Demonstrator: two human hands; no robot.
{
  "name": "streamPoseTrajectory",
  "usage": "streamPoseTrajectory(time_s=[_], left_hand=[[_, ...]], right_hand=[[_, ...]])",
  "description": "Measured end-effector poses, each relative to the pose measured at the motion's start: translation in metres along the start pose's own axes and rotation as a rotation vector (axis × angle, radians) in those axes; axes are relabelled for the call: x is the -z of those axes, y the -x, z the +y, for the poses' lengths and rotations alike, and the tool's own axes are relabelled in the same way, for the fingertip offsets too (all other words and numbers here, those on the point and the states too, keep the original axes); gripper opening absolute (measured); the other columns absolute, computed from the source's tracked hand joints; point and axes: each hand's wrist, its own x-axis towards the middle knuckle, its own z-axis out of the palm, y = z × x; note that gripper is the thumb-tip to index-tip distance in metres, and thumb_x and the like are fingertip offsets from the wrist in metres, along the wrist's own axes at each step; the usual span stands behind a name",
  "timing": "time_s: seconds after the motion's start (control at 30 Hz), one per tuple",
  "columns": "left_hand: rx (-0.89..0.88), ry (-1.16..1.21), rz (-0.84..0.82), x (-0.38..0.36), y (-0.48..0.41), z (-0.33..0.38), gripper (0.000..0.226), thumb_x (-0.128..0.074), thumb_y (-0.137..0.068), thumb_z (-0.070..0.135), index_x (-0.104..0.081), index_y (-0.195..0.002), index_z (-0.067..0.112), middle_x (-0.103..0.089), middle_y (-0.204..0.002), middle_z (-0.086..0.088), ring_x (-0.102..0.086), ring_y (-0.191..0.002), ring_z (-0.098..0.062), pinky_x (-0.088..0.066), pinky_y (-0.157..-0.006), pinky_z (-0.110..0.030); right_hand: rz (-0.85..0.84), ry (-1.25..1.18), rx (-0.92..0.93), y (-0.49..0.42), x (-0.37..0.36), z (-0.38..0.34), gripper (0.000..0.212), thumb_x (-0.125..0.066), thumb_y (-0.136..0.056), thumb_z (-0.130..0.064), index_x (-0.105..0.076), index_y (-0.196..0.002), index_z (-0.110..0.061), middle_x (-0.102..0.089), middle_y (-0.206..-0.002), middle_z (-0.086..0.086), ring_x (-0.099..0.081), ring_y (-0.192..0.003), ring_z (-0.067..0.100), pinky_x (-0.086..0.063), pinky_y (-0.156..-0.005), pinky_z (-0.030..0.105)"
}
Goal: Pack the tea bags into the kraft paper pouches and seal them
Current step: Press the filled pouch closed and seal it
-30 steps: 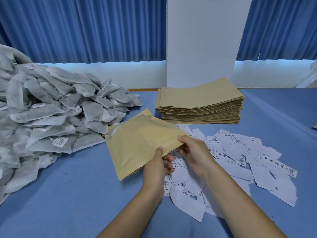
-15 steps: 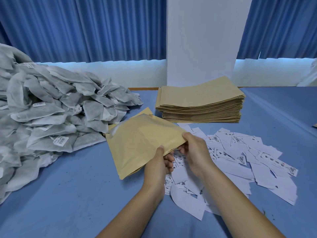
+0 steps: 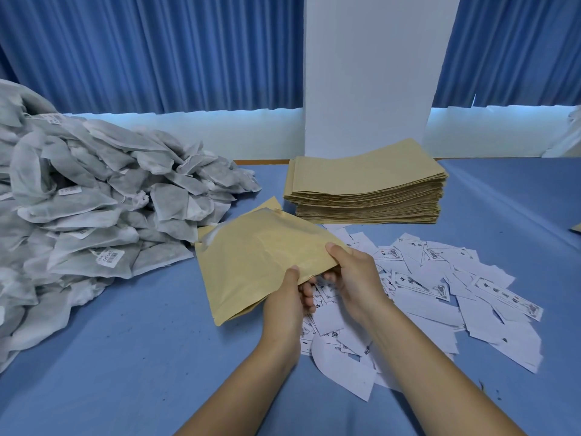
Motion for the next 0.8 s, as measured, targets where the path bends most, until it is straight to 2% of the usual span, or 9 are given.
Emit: streamPoseTrajectory(time_s=[0.07, 0.17, 0.27, 0.37, 0.5, 0.57, 0.63, 0.7, 0.8], left_hand=[[0.018, -0.034, 0.004, 0.001, -0.001, -0.001, 0.041, -0.046, -0.096, 0.032, -0.054, -0.060, 0.013, -0.043, -0.046, 0.004, -0.039, -0.041, -0.012, -0.032, -0.058, -0.031], [0.044, -0.073, 0.003, 0.001, -0.001, -0.003, 0.040, -0.047, -0.095, 0.034, -0.050, -0.061, 0.012, -0.043, -0.044, 0.004, -0.040, -0.039, -0.013, -0.034, -0.062, -0.032], [0.045, -0.081, 0.005, 0.000, 0.000, -0.002, 0.044, -0.048, -0.093, 0.036, -0.045, -0.055, 0.014, -0.042, -0.044, 0.004, -0.041, -0.039, -0.014, -0.034, -0.063, -0.032], [0.035, -0.003, 0.034, 0.001, 0.001, -0.002, 0.045, -0.048, -0.093, 0.038, -0.048, -0.055, 0.014, -0.041, -0.045, 0.001, -0.038, -0.039, -0.016, -0.033, -0.055, -0.031], [0.022, 0.000, 0.054, 0.002, 0.000, -0.002, 0.043, -0.046, -0.093, 0.037, -0.050, -0.056, 0.015, -0.039, -0.045, 0.002, -0.036, -0.038, -0.014, -0.030, -0.052, -0.031], [0.037, -0.053, 0.044, 0.003, 0.000, -0.001, 0.053, -0.045, -0.092, 0.040, -0.050, -0.042, 0.021, -0.038, -0.044, 0.002, -0.036, -0.040, -0.015, -0.027, -0.050, -0.029], [0.053, -0.078, 0.047, 0.003, 0.000, -0.001, 0.060, -0.045, -0.092, 0.042, -0.048, -0.036, 0.021, -0.036, -0.045, 0.002, -0.036, -0.042, -0.015, -0.026, -0.052, -0.029], [0.057, -0.081, 0.036, 0.002, 0.001, -0.002, 0.051, -0.046, -0.092, 0.041, -0.048, -0.046, 0.020, -0.036, -0.046, 0.002, -0.035, -0.042, -0.015, -0.027, -0.055, -0.031], [0.056, -0.066, 0.010, 0.001, 0.002, -0.002, 0.044, -0.047, -0.093, 0.040, -0.047, -0.055, 0.016, -0.036, -0.047, 0.002, -0.035, -0.044, -0.015, -0.029, -0.059, -0.032]], right_hand=[[-0.093, -0.027, -0.084, 0.004, -0.001, 0.001, 0.017, -0.056, -0.092, -0.007, -0.058, -0.077, 0.001, -0.054, -0.059, 0.010, -0.051, -0.049, 0.020, -0.043, -0.047, 0.025], [-0.220, 0.028, -0.172, 0.009, -0.005, 0.004, 0.027, -0.057, -0.090, -0.007, -0.054, -0.065, 0.000, -0.050, -0.056, 0.015, -0.049, -0.042, 0.024, -0.041, -0.044, 0.027], [-0.150, 0.086, -0.123, 0.006, -0.006, 0.005, 0.028, -0.060, -0.089, -0.006, -0.054, -0.063, -0.002, -0.049, -0.059, 0.013, -0.043, -0.047, 0.022, -0.037, -0.050, 0.029], [-0.115, 0.115, -0.109, 0.004, -0.003, 0.006, 0.019, -0.061, -0.089, -0.007, -0.057, -0.070, -0.005, -0.046, -0.058, 0.009, -0.035, -0.044, 0.014, -0.033, -0.050, 0.024], [-0.174, 0.054, -0.130, 0.007, -0.004, 0.006, 0.013, -0.062, -0.088, -0.008, -0.059, -0.077, -0.002, -0.052, -0.053, 0.007, -0.043, -0.042, 0.014, -0.036, -0.051, 0.025], [-0.275, 0.069, -0.156, 0.011, -0.005, 0.006, 0.025, -0.062, -0.088, -0.008, -0.059, -0.064, 0.000, -0.056, -0.055, 0.015, -0.049, -0.043, 0.022, -0.041, -0.048, 0.029], [-0.295, 0.064, -0.159, 0.013, -0.005, 0.007, 0.041, -0.062, -0.087, -0.006, -0.053, -0.047, -0.004, -0.052, -0.056, 0.018, -0.051, -0.043, 0.027, -0.041, -0.046, 0.032], [-0.251, 0.063, -0.158, 0.011, -0.004, 0.007, 0.042, -0.062, -0.085, -0.004, -0.048, -0.045, -0.005, -0.046, -0.058, 0.017, -0.048, -0.048, 0.028, -0.039, -0.048, 0.033], [-0.193, 0.085, -0.166, 0.009, -0.003, 0.007, 0.031, -0.062, -0.084, -0.005, -0.049, -0.056, -0.003, -0.042, -0.060, 0.014, -0.043, -0.055, 0.028, -0.037, -0.053, 0.035]])
